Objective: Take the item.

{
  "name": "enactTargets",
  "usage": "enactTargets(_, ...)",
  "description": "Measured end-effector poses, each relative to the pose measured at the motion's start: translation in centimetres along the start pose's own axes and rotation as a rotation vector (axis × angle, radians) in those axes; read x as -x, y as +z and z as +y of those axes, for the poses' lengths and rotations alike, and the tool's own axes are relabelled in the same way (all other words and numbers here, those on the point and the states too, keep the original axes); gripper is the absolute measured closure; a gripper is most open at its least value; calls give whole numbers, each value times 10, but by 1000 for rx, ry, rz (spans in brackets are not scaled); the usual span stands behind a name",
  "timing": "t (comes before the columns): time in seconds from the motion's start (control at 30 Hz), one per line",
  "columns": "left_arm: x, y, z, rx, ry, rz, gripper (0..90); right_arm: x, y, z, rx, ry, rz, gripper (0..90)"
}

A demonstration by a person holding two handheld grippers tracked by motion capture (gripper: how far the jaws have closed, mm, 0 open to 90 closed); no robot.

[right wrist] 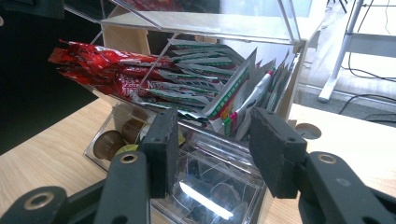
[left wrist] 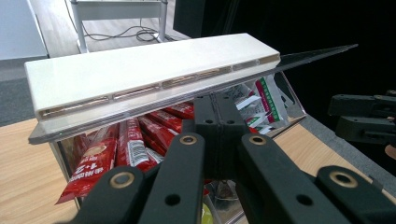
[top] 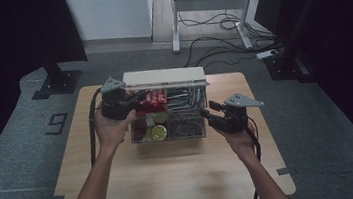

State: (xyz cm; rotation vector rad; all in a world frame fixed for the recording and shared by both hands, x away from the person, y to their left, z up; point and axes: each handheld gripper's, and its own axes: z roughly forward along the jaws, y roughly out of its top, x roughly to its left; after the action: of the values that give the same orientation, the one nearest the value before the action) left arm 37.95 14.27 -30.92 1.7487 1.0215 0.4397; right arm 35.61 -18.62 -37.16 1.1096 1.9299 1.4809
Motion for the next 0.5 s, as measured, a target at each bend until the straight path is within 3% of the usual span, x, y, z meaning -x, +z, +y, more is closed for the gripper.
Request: enactTargets(0.5,0,0,1,-1,2,1,900,-1,12,7,0,0,-3,516)
